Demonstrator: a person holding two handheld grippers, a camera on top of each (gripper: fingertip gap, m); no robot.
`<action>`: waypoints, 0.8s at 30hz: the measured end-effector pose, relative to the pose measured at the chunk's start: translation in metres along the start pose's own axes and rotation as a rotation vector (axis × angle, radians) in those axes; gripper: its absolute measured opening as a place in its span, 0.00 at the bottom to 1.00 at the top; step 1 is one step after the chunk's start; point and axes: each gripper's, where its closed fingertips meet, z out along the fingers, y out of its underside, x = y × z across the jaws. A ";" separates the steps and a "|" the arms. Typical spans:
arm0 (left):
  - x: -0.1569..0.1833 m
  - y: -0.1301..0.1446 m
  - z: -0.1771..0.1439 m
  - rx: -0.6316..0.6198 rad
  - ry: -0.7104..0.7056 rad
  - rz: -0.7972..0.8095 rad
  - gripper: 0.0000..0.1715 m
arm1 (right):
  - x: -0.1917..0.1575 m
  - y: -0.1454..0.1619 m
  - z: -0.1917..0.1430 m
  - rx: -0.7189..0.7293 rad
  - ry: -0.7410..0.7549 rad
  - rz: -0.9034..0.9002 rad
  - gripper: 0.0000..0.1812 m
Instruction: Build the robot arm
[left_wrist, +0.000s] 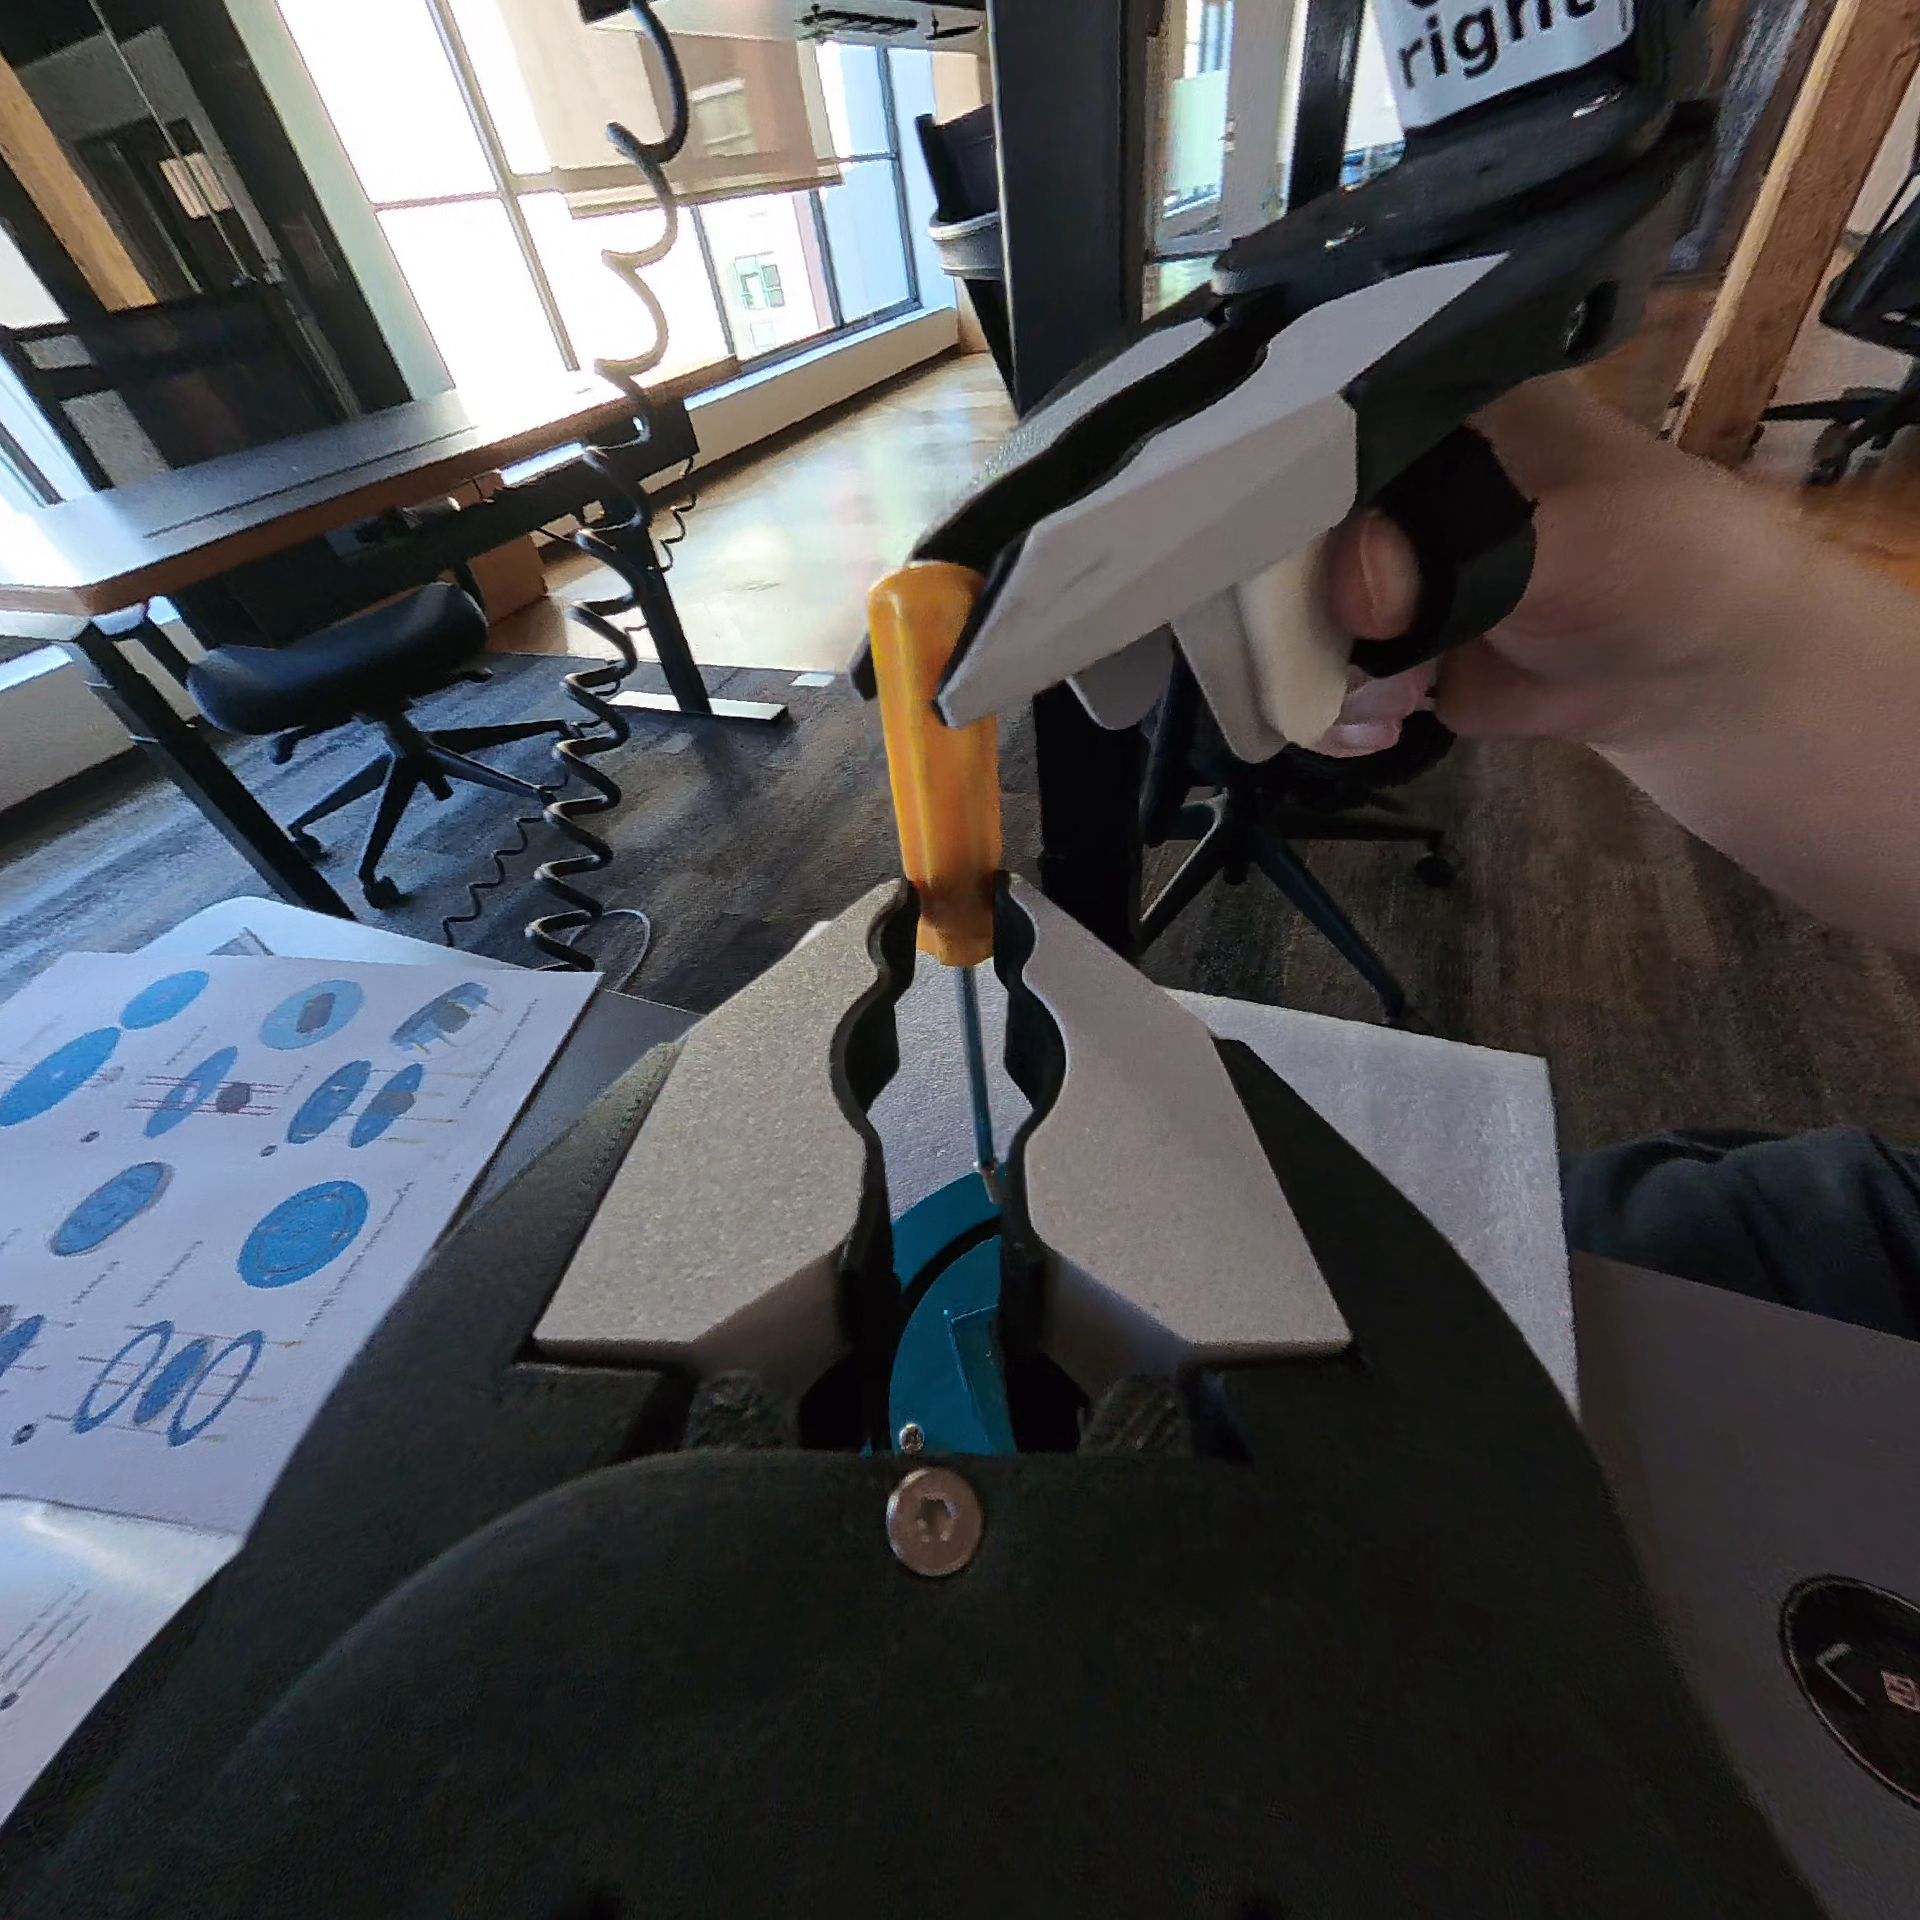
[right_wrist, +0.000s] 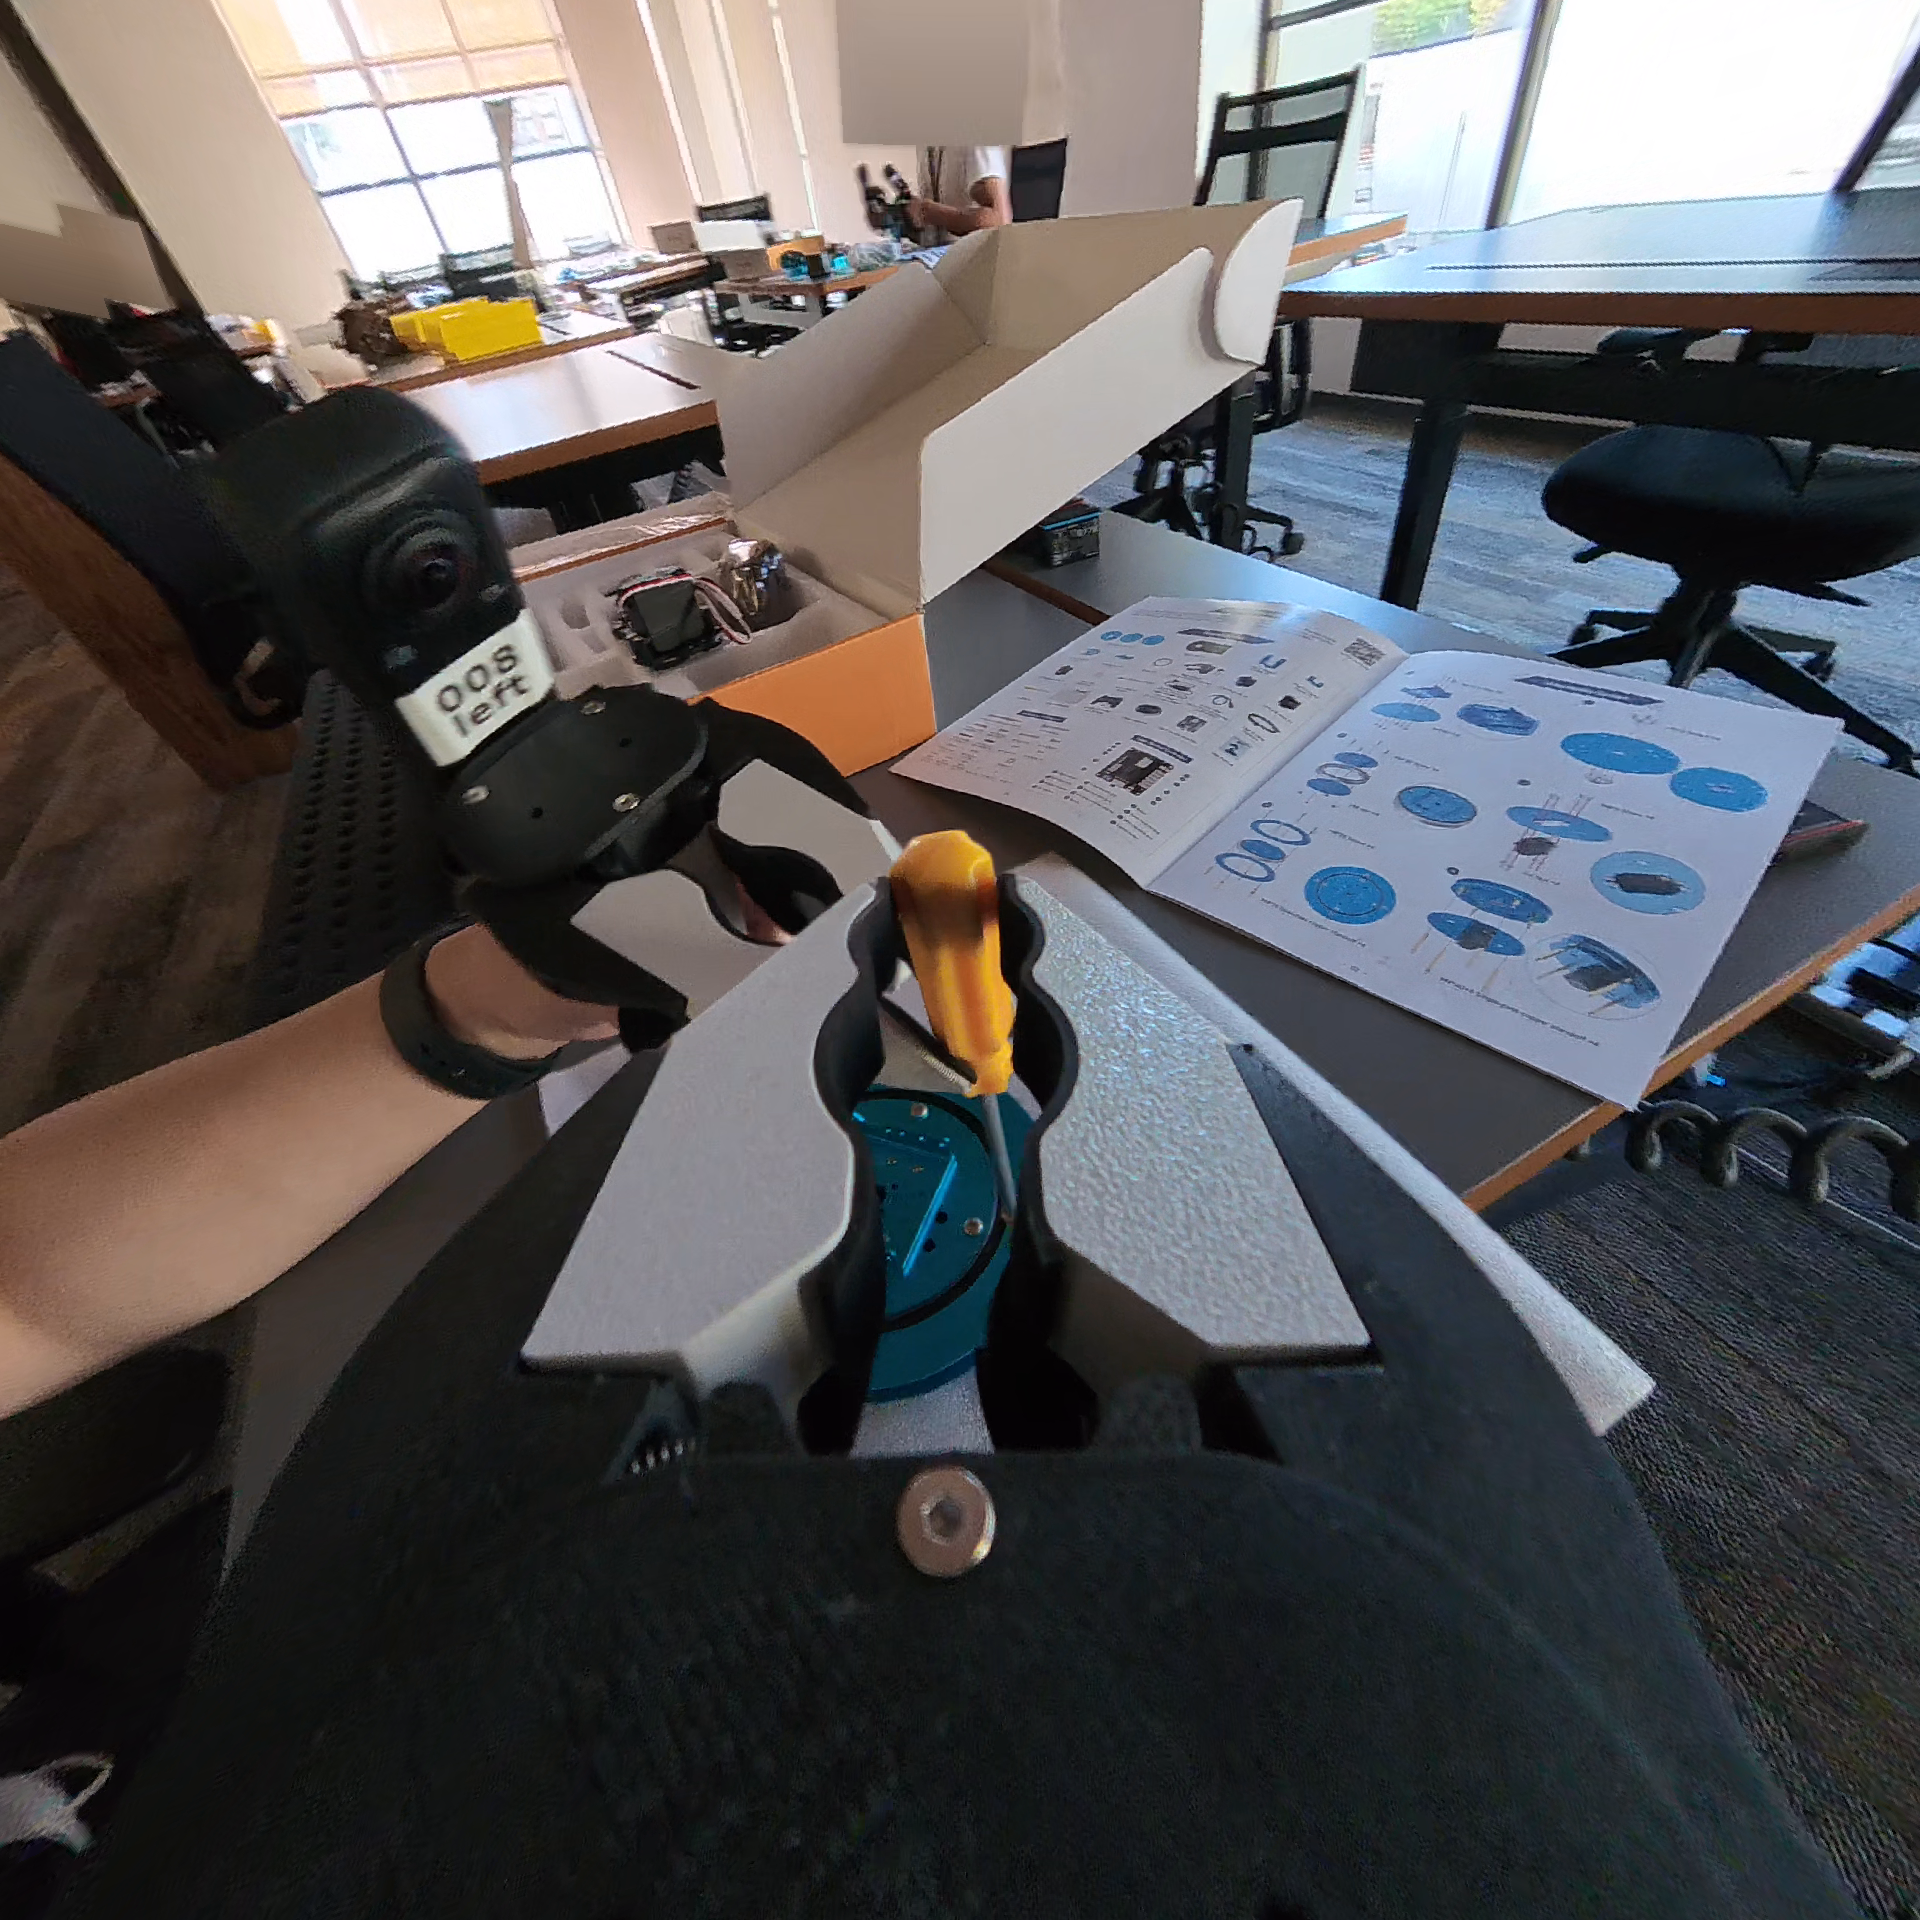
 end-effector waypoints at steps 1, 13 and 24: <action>0.001 0.000 -0.001 0.002 0.020 -0.015 0.07 | -0.003 0.000 -0.001 -0.004 -0.036 -0.017 0.11; 0.006 0.000 -0.003 0.040 0.117 -0.090 0.07 | -0.009 0.004 0.011 -0.034 -0.264 -0.100 0.09; -0.001 0.033 -0.012 -0.172 0.081 -0.016 0.11 | -0.003 0.002 0.010 0.078 0.003 -0.178 0.09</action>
